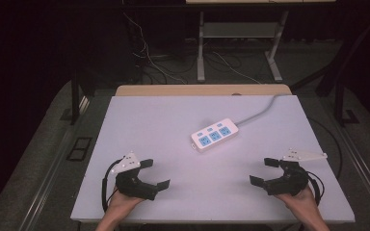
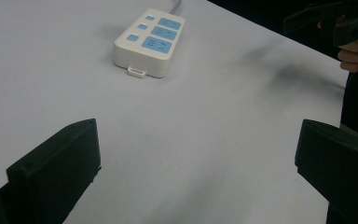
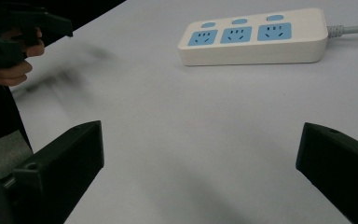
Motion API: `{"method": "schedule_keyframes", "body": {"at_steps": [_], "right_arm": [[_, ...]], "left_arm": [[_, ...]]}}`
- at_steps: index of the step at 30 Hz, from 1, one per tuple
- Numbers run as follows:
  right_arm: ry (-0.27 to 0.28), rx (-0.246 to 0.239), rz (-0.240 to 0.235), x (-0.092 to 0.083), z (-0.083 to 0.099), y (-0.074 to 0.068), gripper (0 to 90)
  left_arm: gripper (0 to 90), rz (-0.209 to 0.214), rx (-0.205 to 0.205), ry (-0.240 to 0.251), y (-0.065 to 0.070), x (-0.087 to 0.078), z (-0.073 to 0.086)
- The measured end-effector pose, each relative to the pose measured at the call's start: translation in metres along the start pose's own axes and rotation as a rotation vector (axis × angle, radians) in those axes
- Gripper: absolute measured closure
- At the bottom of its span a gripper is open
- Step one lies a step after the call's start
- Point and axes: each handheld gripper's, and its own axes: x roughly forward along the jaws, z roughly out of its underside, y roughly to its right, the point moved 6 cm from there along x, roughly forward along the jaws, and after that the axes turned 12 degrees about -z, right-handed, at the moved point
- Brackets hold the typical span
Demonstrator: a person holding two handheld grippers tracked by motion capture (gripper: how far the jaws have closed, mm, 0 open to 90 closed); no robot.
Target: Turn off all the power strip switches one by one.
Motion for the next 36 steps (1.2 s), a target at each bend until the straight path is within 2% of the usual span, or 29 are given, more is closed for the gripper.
{"method": "schedule_keyframes", "body": {"at_steps": [14,23,30,36], "right_arm": [[-0.012,0.005,-0.014,-0.0011,-0.0002,-0.0001,0.5],[-0.043,0.001,-0.006,-0.0016,-0.0015,-0.0011,0.5],[-0.059,0.017,0.009,-0.0048,0.0003,0.0018,0.6],[-0.075,0.014,0.005,-0.0022,-0.0048,0.0019,0.6]], "left_arm": [[0.0,0.0,0.006,-0.014,0.0001,0.0001,0.003],[0.0,0.001,-0.001,-0.013,-0.0007,-0.0011,0.0041],[0.0,0.003,0.0,-0.014,0.0,-0.0013,0.0046],[0.0,-0.006,-0.009,-0.013,-0.0014,-0.0021,0.0051]]}}
